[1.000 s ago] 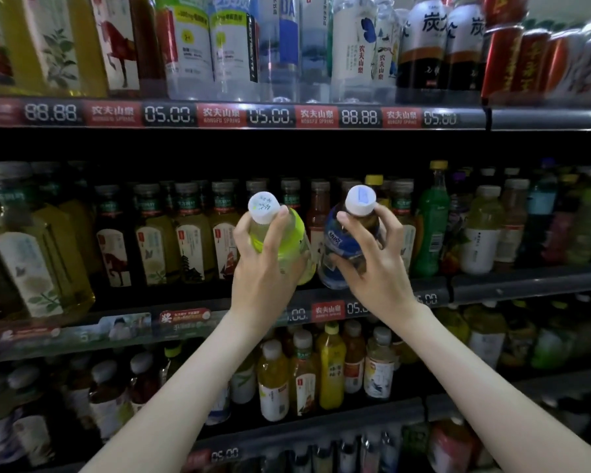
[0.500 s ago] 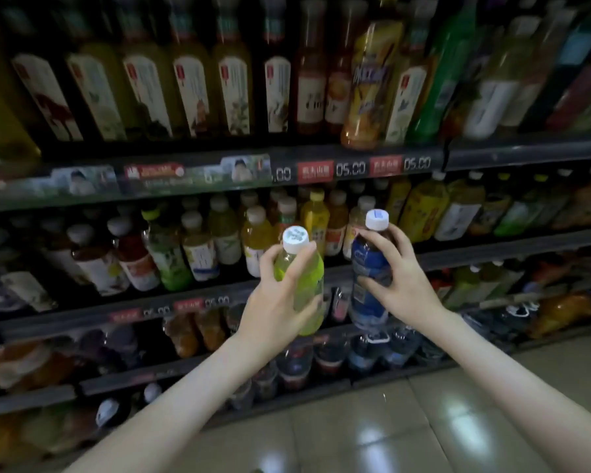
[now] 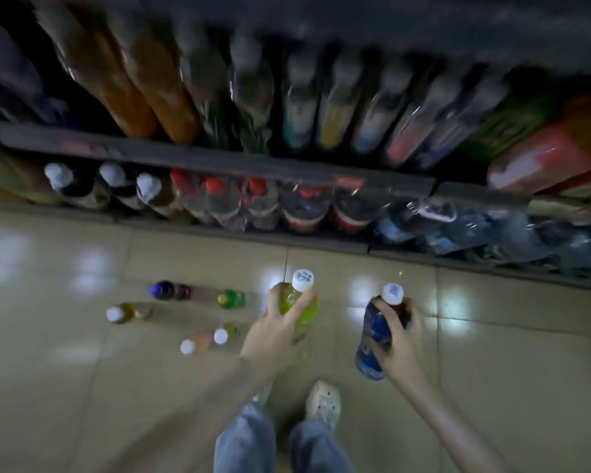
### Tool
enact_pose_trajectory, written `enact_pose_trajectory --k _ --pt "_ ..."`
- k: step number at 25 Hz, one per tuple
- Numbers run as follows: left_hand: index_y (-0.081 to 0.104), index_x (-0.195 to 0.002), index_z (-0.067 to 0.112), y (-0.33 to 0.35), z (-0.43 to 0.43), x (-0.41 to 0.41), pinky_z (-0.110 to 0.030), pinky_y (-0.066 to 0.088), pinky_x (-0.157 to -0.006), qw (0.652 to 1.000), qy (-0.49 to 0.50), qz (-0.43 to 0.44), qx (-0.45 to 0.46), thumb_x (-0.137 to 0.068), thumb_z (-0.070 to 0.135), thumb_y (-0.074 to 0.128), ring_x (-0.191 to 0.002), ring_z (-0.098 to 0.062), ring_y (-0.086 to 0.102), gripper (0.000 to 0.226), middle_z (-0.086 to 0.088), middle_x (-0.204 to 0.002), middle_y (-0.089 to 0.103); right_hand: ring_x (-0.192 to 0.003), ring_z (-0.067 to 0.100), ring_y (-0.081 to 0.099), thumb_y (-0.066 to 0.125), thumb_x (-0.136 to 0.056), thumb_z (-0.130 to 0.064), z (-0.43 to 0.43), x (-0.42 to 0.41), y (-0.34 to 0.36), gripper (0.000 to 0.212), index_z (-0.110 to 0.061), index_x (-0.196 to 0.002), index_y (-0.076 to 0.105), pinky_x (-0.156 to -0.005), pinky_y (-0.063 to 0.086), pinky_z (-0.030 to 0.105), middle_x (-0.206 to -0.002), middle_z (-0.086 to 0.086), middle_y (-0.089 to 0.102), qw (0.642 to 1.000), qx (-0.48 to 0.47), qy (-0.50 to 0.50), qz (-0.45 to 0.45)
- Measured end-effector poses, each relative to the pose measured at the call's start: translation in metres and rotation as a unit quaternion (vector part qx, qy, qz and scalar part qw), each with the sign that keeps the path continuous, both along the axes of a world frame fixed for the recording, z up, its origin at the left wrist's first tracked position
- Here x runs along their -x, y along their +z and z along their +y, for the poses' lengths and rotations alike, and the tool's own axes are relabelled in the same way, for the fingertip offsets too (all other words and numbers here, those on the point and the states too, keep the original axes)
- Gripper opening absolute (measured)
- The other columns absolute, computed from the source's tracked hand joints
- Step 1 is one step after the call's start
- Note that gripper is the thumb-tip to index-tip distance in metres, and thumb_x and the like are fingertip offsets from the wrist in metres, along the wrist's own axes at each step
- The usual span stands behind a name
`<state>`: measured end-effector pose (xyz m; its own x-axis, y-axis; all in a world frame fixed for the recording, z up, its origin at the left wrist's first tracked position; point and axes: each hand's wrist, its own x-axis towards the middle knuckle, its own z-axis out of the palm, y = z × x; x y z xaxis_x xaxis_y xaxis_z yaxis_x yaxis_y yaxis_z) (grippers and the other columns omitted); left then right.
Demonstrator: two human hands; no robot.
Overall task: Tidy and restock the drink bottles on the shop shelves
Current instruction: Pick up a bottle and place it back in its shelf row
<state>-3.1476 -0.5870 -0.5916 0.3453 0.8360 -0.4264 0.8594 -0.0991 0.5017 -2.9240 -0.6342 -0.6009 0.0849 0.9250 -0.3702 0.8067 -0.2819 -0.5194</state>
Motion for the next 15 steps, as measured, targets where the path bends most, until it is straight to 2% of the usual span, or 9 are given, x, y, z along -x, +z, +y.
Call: enact_pose_trajectory --k 2,4,6,7,9,10,12,15 --pt "-0.018 -0.127 0.062 -0.091 -0.017 -0.005 -0.038 0.045 -0.083 1.0 0.007 -0.01 0.011 -0.093 0.037 0.052 -0.103 -0.042 0.055 0.081 -0.016 -0.146 0.007 -0.128 0.036 0.035 0.073 -0.08 -0.008 -0.013 0.0 -0.094 0.059 -0.012 -0.135 0.05 -0.096 0.025 0.02 -0.143 0.018 0.034 1.0 0.008 0.006 0.002" --pt "-0.016 -0.127 0.069 -0.18 -0.03 -0.011 -0.044 0.046 -0.083 0.999 -0.008 -0.041 0.001 -0.093 0.033 0.054 -0.108 -0.049 0.05 0.086 -0.023 -0.146 0.013 -0.111 0.039 0.046 0.075 -0.075 -0.005 -0.02 0.008 -0.185 0.055 -0.015 -0.124 0.052 -0.087 0.033 0.025 -0.126 0.011 0.039 1.0 -0.015 -0.007 0.012" --pt "-0.01 -0.123 0.063 -0.267 -0.038 -0.012 -0.049 0.049 -0.079 0.998 -0.016 -0.054 -0.011 -0.092 0.029 0.057 -0.109 -0.055 0.048 0.081 -0.028 -0.146 0.017 -0.107 0.031 0.046 0.078 -0.069 0.002 -0.022 0.017 -0.259 0.061 -0.015 -0.119 0.049 -0.088 0.038 0.028 -0.118 0.004 0.035 0.998 -0.059 -0.003 0.026" --pt "-0.005 -0.124 0.059 -0.308 -0.04 -0.011 -0.051 0.051 -0.072 0.998 -0.022 -0.056 -0.032 -0.089 0.026 0.063 -0.104 -0.057 0.051 0.083 -0.029 -0.144 0.021 -0.108 0.02 0.045 0.08 -0.066 0.006 -0.02 0.023 -0.289 0.063 -0.013 -0.119 0.05 -0.092 0.037 0.021 -0.117 0.004 0.035 0.996 -0.076 -0.019 0.031" --pt "0.01 -0.134 0.045 -0.38 -0.041 -0.008 -0.046 0.052 -0.049 0.993 -0.042 -0.057 -0.097 -0.08 0.018 0.072 -0.08 -0.057 0.059 0.086 -0.032 -0.131 0.032 -0.105 -0.001 0.041 0.079 -0.063 0.013 -0.017 0.029 -0.345 0.06 -0.007 -0.116 0.058 -0.09 0.029 -0.002 -0.117 -0.003 0.036 0.992 -0.113 -0.044 0.04" --pt "0.017 -0.135 0.038 -0.408 -0.04 -0.003 -0.043 0.05 -0.04 0.99 -0.057 -0.048 -0.118 -0.08 0.02 0.069 -0.069 -0.055 0.06 0.078 -0.034 -0.123 0.036 -0.107 0.0 0.039 0.078 -0.063 0.014 -0.016 0.033 -0.368 0.062 -0.01 -0.117 0.058 -0.093 0.024 -0.005 -0.121 -0.001 0.035 0.991 -0.126 -0.04 0.035" --pt "0.022 -0.135 0.034 -0.446 -0.039 0.007 -0.038 0.045 -0.032 0.98 -0.087 -0.027 -0.176 -0.081 0.032 0.054 -0.059 -0.051 0.06 0.063 -0.03 -0.113 0.035 -0.12 0.018 0.036 0.077 -0.068 0.009 -0.018 0.037 -0.404 0.068 -0.021 -0.123 0.05 -0.106 0.019 0.004 -0.13 0.006 0.028 0.989 -0.144 -0.013 0.028" --pt "0.023 -0.133 0.034 -0.463 -0.04 0.016 -0.036 0.046 -0.032 0.977 -0.078 -0.032 -0.197 -0.082 0.036 0.057 -0.067 -0.048 0.063 0.062 -0.023 -0.121 0.032 -0.132 0.034 0.037 0.071 -0.076 0.006 -0.042 0.039 -0.427 0.075 -0.035 -0.131 0.04 -0.11 0.027 0.028 -0.138 0.009 0.019 0.989 -0.15 0.006 -0.017"
